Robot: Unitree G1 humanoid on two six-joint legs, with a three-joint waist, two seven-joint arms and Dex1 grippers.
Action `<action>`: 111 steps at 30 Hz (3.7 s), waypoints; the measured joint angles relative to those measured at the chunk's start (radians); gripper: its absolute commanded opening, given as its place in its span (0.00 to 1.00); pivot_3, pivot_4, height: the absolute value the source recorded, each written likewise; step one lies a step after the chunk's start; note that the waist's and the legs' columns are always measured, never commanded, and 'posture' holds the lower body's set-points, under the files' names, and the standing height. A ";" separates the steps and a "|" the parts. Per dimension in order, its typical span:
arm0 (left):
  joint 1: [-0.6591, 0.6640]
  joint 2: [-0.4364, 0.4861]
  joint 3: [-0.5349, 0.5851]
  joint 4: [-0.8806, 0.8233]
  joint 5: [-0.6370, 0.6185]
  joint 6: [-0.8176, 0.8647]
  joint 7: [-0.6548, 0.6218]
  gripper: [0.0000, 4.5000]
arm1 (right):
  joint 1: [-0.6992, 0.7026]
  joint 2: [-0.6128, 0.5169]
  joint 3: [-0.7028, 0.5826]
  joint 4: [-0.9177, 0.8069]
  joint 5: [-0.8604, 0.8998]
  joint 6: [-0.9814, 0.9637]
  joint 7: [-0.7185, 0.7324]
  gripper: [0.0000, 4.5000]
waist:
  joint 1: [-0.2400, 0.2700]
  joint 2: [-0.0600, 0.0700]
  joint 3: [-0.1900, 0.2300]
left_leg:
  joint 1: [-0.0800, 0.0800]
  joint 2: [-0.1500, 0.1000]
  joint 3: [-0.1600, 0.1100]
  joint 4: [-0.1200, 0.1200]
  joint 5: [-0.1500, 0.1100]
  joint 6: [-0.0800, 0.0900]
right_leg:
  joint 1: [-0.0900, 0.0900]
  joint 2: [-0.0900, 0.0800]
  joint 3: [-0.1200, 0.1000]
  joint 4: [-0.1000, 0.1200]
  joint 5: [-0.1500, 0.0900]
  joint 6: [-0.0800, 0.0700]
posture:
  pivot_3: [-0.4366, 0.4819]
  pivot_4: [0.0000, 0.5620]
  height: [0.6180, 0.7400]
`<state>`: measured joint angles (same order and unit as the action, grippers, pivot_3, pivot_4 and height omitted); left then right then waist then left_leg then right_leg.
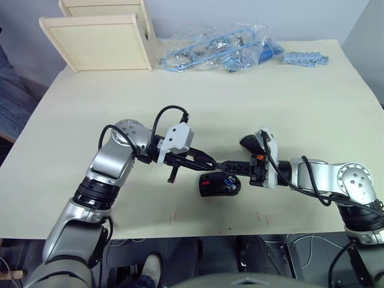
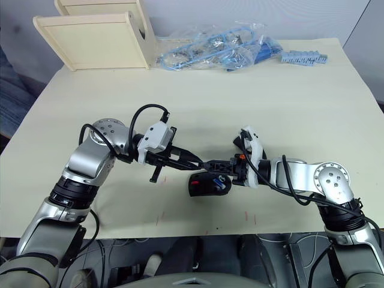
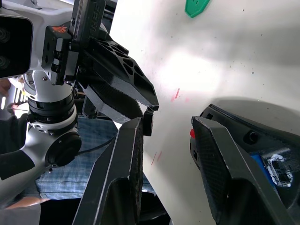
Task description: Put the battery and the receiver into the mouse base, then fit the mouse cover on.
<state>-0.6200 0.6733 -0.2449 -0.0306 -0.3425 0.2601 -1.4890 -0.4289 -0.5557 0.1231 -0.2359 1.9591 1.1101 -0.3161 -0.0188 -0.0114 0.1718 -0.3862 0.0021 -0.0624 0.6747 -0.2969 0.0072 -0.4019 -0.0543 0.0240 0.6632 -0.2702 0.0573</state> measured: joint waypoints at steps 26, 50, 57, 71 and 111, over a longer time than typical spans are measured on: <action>0.003 0.000 -0.010 0.000 0.008 -0.002 -0.001 0.00 | 0.002 -0.002 0.010 -0.003 0.015 0.001 0.006 0.01 | 0.000 0.000 0.000 | 0.000 0.000 0.000 0.000 0.000 0.000 | 0.000 0.000 0.000 0.000 0.000 0.000 | 0.48 0.27 1.00; 0.107 0.000 -0.008 -0.046 0.003 -0.001 0.022 0.98 | 0.079 -0.165 -0.088 -0.078 -0.002 -0.001 0.245 0.00 | 0.002 0.000 0.000 | -0.001 0.000 0.000 0.001 0.000 0.000 | 0.000 0.000 0.000 0.000 0.000 0.000 | 0.48 0.27 1.00; 0.155 -0.020 -0.015 -0.090 0.014 0.018 0.094 0.98 | 0.205 -0.357 -0.213 -0.165 -0.107 0.022 0.454 0.00 | 0.005 0.000 0.000 | -0.001 0.000 0.000 0.003 0.000 0.000 | 0.000 0.000 0.000 0.001 0.000 0.000 | 0.48 0.27 1.00; 0.172 -0.075 -0.096 -0.076 0.125 -0.009 0.200 0.98 | 0.433 -0.415 -0.344 -0.323 -0.613 -0.110 0.886 0.00 | 0.008 0.000 0.000 | -0.001 0.000 0.000 0.008 0.000 0.000 | 0.001 0.001 0.001 0.002 0.002 0.002 | 0.48 0.27 1.00; 0.137 -0.173 -0.158 0.091 0.242 -0.094 0.228 0.69 | 0.661 -0.214 -0.368 -0.226 -1.328 -0.961 1.514 0.00 | 0.008 0.000 0.000 | 0.005 0.000 0.001 0.010 0.000 0.000 | 0.008 0.001 0.002 0.003 0.003 0.003 | 0.48 0.27 1.00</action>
<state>-0.4832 0.5008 -0.4027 0.0607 -0.1005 0.1664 -1.2605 0.2318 -0.7700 -0.2448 -0.4618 0.6308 0.1490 1.1975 -0.0111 -0.0110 0.1714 -0.3808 0.0018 -0.0619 0.6848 -0.2970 0.0074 -0.3935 -0.0529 0.0256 0.6661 -0.2668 0.0598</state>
